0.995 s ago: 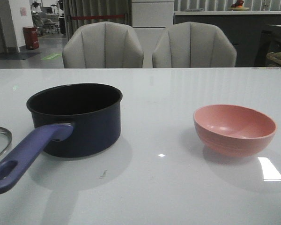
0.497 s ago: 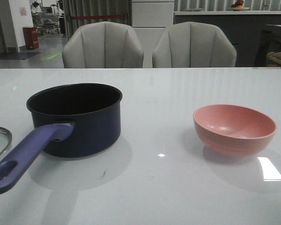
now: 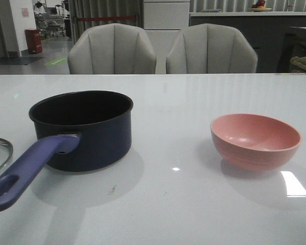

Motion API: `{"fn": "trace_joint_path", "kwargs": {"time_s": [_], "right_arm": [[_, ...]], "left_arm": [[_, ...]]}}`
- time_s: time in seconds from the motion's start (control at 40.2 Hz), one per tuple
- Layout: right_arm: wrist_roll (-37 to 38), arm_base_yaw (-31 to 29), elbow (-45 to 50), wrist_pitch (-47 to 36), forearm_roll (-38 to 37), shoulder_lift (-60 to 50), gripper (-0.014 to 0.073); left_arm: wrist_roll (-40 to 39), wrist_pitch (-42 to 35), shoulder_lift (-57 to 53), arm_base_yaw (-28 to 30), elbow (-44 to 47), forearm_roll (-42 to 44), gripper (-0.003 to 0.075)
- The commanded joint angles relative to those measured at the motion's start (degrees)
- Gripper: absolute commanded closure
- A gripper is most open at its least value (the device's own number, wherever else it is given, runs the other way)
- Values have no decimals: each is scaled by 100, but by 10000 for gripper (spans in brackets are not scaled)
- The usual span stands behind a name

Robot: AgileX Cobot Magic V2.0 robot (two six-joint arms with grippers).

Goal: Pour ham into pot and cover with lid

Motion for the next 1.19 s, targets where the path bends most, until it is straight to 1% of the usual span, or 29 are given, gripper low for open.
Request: {"fn": "trace_joint_path", "kwargs": {"time_s": [0.0, 0.572, 0.647, 0.696, 0.771, 0.821, 0.92, 1.044, 1.169], "right_arm": [[-46, 8, -167, -504, 51, 47, 450], [-46, 8, -167, -503, 51, 47, 450], [-46, 8, -167, -503, 51, 47, 450], [-46, 8, -167, -503, 51, 47, 450], [-46, 8, -167, -503, 51, 47, 450], [-46, 8, -167, -503, 51, 47, 450], [-46, 8, -167, -503, 51, 47, 450], [-46, 8, -167, -503, 51, 47, 450], [-46, 8, -167, -503, 51, 47, 450]], "left_arm": [[-30, 38, -108, 20, -182, 0, 32], [-30, 177, 339, 20, -182, -181, 33], [-30, 155, 348, 20, -182, -181, 56], [-30, 143, 348, 20, -182, -181, 95], [-30, 143, 363, 20, -182, -181, 174], [-30, 143, 363, 20, -182, -181, 248], [-30, 128, 363, 20, -182, -181, 367], [-30, 128, 363, 20, -182, -181, 470], [-30, 164, 363, 20, -206, -170, 526]]}}
